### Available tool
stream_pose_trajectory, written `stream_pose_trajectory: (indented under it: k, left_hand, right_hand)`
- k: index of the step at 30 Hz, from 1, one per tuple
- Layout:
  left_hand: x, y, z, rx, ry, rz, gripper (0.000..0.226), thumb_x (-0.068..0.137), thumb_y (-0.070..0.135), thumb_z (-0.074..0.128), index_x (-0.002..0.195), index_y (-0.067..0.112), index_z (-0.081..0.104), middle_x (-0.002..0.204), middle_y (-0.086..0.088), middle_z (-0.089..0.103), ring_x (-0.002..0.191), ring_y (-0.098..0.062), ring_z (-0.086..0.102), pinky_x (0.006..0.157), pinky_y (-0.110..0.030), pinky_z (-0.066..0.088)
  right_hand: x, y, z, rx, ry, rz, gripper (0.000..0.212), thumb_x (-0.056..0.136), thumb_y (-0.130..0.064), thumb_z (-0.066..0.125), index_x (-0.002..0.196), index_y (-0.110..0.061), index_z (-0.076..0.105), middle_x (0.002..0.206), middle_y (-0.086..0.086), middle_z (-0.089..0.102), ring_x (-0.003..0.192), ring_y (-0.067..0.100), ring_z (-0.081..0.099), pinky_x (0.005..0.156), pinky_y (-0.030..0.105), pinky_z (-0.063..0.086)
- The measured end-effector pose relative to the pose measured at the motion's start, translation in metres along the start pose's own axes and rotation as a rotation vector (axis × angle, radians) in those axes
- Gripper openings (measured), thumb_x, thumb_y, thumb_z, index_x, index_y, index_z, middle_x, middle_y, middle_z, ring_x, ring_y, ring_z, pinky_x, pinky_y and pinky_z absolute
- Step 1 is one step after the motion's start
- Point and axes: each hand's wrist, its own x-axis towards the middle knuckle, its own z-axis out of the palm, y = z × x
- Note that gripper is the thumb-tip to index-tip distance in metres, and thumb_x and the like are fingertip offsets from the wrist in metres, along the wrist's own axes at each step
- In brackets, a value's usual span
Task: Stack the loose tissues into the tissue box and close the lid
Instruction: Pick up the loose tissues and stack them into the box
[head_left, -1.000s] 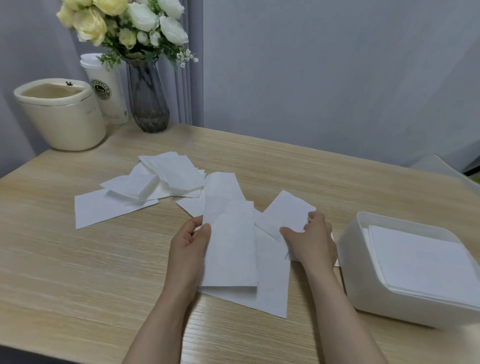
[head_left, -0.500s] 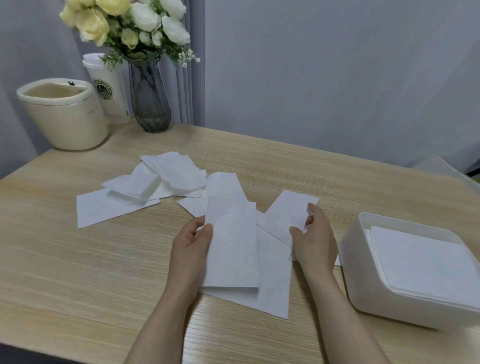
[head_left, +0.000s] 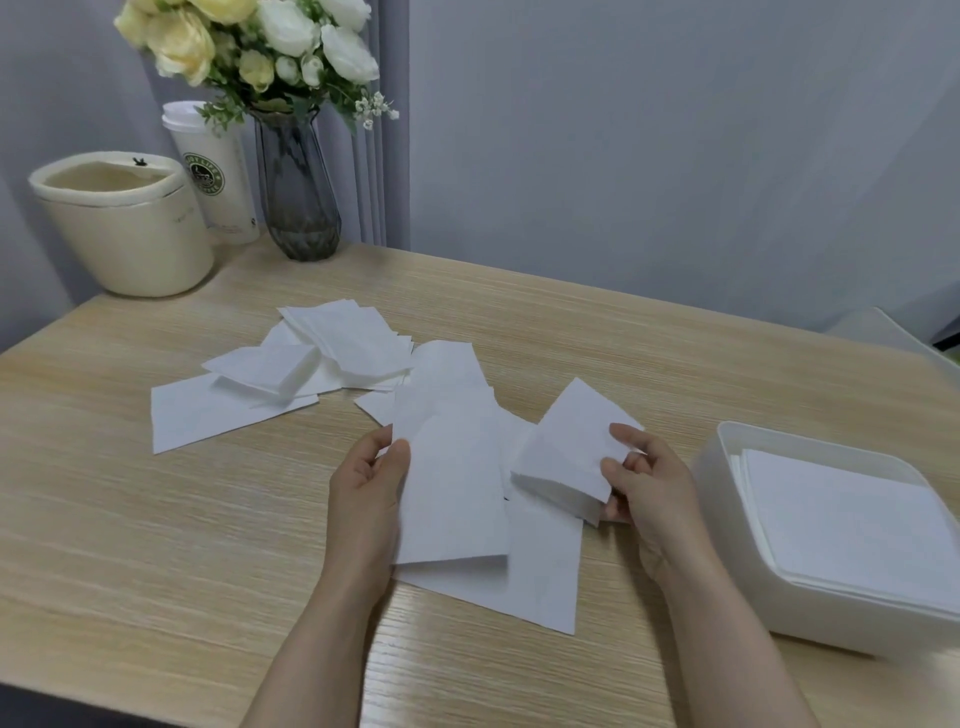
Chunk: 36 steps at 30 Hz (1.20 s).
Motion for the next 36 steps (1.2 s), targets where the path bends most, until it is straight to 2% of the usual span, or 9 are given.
stream_pose_trajectory:
  k: [3,7,9,11,13,17,23,30,36]
  left_hand:
    - [0.002,0.000,-0.004,-0.003,0.046,0.031,0.020,0.098,0.009,0.052,0.091,0.019,0.068,0.077,0.002,0.072,0.073,-0.018,0.061,0.069,-0.032,0.046]
    - [0.003,-0.001,-0.006,0.005,0.056,0.054,0.023,0.098,0.009,0.052,0.089,0.021,0.069,0.080,0.000,0.072,0.078,-0.021,0.061,0.075,-0.035,0.045]
    - [0.003,-0.002,-0.005,0.016,0.054,0.062,0.022,0.098,0.008,0.052,0.090,0.020,0.068,0.077,0.001,0.072,0.075,-0.021,0.060,0.072,-0.034,0.045]
    - [0.002,-0.002,-0.004,0.027,0.050,0.069,0.022,0.099,0.008,0.051,0.089,0.020,0.067,0.074,0.003,0.071,0.071,-0.019,0.059,0.069,-0.033,0.044]
    - [0.002,-0.003,-0.004,0.041,0.044,0.074,0.022,0.098,0.008,0.051,0.088,0.020,0.067,0.073,0.004,0.071,0.069,-0.017,0.059,0.069,-0.033,0.044]
    - [0.000,-0.003,-0.003,0.059,0.027,0.072,0.022,0.098,0.009,0.051,0.089,0.020,0.067,0.072,0.004,0.070,0.067,-0.016,0.059,0.067,-0.032,0.044]
    - [0.000,-0.002,-0.003,0.081,0.021,0.070,0.017,0.098,0.010,0.052,0.094,0.016,0.068,0.075,0.001,0.070,0.068,-0.016,0.059,0.066,-0.032,0.044]
    - [0.000,-0.002,-0.002,0.079,0.022,0.057,0.016,0.098,0.010,0.052,0.096,0.016,0.068,0.075,0.000,0.069,0.069,-0.018,0.058,0.065,-0.031,0.043]
    - [-0.003,0.000,0.000,0.047,-0.007,0.034,0.021,0.098,0.009,0.052,0.090,0.020,0.069,0.077,-0.005,0.069,0.071,-0.020,0.058,0.066,-0.031,0.043]
  right_hand:
    - [-0.012,-0.002,-0.009,0.074,-0.155,0.060,0.031,0.092,0.008,0.052,0.115,-0.012,0.059,0.070,0.004,0.059,0.039,0.012,0.039,0.040,0.021,0.037]
    - [-0.025,-0.002,-0.013,-0.086,-0.354,0.075,0.037,0.088,0.012,0.054,0.119,-0.010,0.057,0.061,-0.002,0.055,0.038,0.012,0.041,0.039,0.020,0.035]
    - [-0.025,0.002,-0.012,-0.249,-0.296,0.031,0.040,0.085,0.007,0.061,0.120,-0.013,0.057,0.068,-0.006,0.055,0.046,0.009,0.049,0.045,0.022,0.042]
    - [-0.023,0.008,-0.012,-0.510,-0.138,-0.068,0.043,0.083,-0.013,0.070,0.121,-0.024,0.055,0.087,-0.009,0.056,0.066,0.007,0.056,0.067,0.031,0.053]
    - [-0.025,0.010,-0.009,-0.655,-0.039,-0.105,0.049,0.080,-0.035,0.072,0.123,-0.030,0.050,0.100,-0.011,0.053,0.085,0.010,0.057,0.081,0.040,0.052]
    - [-0.032,0.008,0.002,-0.811,-0.010,-0.093,0.060,0.080,-0.046,0.069,0.130,-0.025,0.044,0.109,-0.008,0.053,0.097,0.013,0.055,0.080,0.031,0.041]
    - [-0.032,0.006,0.011,-0.744,-0.041,-0.079,0.051,0.078,-0.029,0.072,0.123,-0.027,0.048,0.079,-0.014,0.049,0.085,0.016,0.057,0.073,0.034,0.044]
    - [-0.033,0.014,0.007,-0.657,0.064,-0.184,0.015,0.081,-0.029,0.069,0.075,-0.022,0.057,0.061,-0.010,0.052,0.062,0.011,0.050,0.061,0.032,0.040]
    - [-0.029,0.013,0.000,-0.346,0.170,-0.229,0.017,0.092,-0.018,0.061,0.075,-0.016,0.060,0.049,-0.012,0.054,0.051,0.008,0.047,0.055,0.029,0.036]
